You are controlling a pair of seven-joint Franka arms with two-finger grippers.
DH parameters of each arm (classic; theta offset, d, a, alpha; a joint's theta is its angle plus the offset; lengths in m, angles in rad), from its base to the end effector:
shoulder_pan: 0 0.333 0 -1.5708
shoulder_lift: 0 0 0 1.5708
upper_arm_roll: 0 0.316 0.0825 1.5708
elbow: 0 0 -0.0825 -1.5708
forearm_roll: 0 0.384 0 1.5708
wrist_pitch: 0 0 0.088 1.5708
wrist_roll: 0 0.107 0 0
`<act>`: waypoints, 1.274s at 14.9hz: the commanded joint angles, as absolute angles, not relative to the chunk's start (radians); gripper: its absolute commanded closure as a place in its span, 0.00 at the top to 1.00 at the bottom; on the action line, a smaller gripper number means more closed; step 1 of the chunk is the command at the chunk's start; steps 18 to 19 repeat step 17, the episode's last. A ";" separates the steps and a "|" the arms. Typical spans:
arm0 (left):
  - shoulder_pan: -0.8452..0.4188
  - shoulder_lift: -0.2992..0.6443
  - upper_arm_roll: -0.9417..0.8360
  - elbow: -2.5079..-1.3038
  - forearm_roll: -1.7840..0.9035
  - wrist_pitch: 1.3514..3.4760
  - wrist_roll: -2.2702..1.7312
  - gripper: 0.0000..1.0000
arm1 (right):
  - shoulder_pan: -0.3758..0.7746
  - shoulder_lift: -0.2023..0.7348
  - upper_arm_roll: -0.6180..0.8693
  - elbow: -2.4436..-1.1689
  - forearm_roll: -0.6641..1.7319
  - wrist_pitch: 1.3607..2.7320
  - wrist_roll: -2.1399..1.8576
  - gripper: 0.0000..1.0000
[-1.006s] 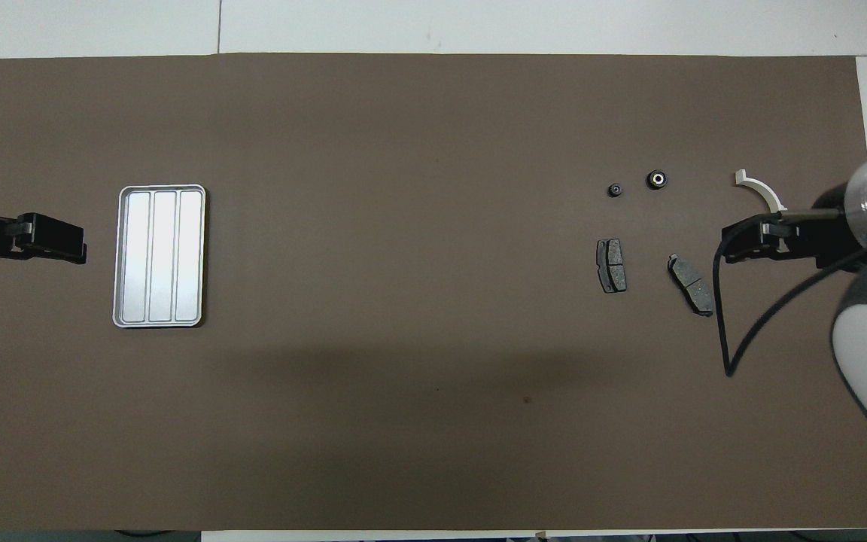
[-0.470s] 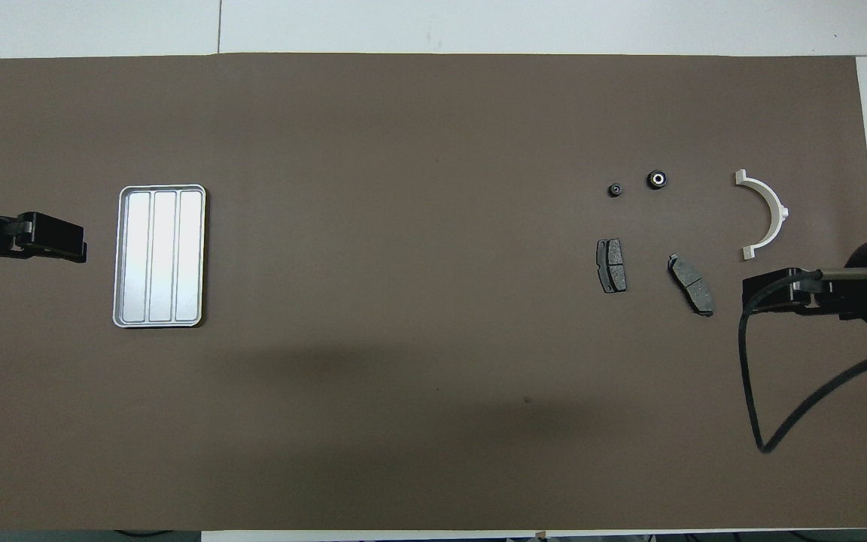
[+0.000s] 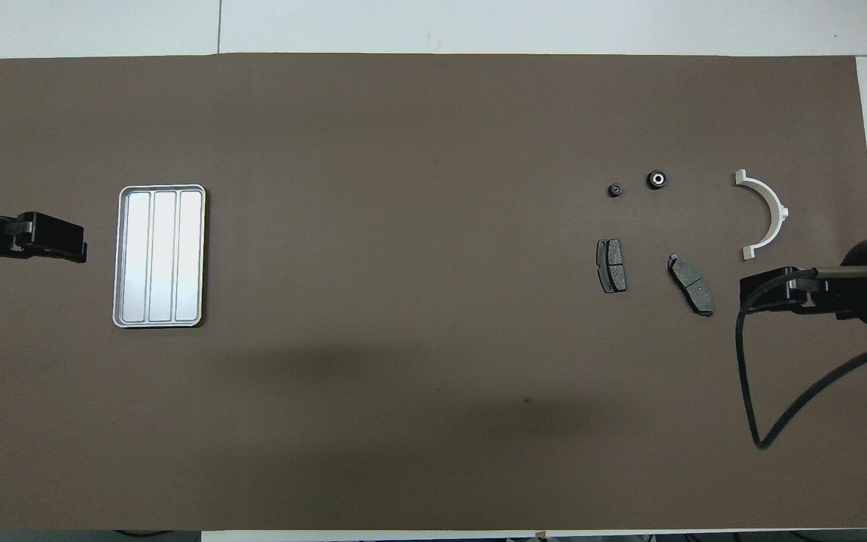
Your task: Place bearing gear from tray to pile
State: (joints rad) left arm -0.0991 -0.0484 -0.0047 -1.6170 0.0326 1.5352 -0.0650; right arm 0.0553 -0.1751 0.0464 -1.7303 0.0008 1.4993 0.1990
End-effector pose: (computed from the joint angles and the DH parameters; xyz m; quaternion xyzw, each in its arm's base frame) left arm 0.5328 -0.0520 0.6261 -0.9995 0.0191 0.0153 0.0178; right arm 0.4880 0.0520 0.6352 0.9984 -0.0491 -0.0272 0.0078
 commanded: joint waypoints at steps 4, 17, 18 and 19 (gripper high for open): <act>-0.112 -0.069 0.005 -1.644 0.023 1.555 -0.061 1.00 | 0.035 -0.176 0.055 -1.746 0.006 1.562 0.173 1.00; -0.112 -0.071 0.005 -1.646 0.023 1.555 -0.061 1.00 | 0.035 -0.167 0.054 -1.735 0.003 1.563 0.176 1.00; -0.112 -0.071 0.005 -1.646 0.023 1.555 -0.061 1.00 | 0.035 -0.167 0.054 -1.735 0.003 1.563 0.176 1.00; -0.112 -0.071 0.005 -1.646 0.023 1.555 -0.061 1.00 | 0.035 -0.167 0.054 -1.735 0.003 1.563 0.176 1.00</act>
